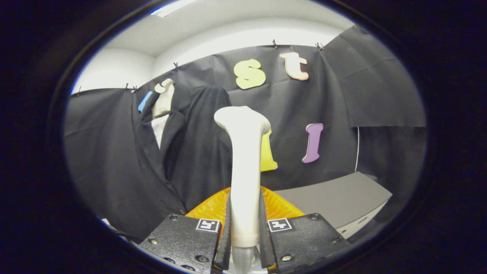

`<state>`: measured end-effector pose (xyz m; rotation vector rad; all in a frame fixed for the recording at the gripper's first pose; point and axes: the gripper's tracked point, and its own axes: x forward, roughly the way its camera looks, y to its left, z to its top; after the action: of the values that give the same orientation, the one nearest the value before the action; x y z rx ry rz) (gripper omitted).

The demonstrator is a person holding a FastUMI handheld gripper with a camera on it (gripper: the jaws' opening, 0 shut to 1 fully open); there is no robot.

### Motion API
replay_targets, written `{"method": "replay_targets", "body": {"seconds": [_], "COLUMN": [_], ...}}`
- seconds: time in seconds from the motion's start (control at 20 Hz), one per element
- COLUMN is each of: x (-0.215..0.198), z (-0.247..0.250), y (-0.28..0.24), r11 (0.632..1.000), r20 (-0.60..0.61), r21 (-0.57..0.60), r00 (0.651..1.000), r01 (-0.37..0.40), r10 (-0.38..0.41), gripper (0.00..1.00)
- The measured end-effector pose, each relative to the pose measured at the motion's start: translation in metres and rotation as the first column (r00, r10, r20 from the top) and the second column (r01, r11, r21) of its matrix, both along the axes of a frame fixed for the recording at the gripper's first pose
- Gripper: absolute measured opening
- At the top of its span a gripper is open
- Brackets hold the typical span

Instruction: Iron the clothes twice with a garment steamer, once on the left side and once on the right side.

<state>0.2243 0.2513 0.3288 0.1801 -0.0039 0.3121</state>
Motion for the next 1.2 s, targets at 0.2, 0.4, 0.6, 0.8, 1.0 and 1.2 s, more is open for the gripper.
{"method": "replay_targets", "body": {"seconds": [0.2,0.4,0.6,0.8,1.0,1.2], "x": [-0.006,-0.008,-0.008,-0.004,0.001,0.004], "z": [0.034,0.069,0.093,0.109,0.107,0.085], "y": [0.021,0.038,0.062,0.085,0.096,0.114], "r11": [0.999,0.999,0.999,1.000,1.000,0.998], "r20": [0.089,0.195,0.281,0.352,0.377,0.355], "r21": [0.025,0.047,0.038,0.002,-0.017,-0.057], "r00": [0.996,0.981,0.959,0.936,0.926,0.935], "r01": [-0.028,-0.026,-0.039,-0.010,0.024,0.010], "r10": [0.026,0.016,0.027,0.009,-0.016,0.011], "gripper": [0.33,0.33,0.33,0.33,0.33,0.33]}}
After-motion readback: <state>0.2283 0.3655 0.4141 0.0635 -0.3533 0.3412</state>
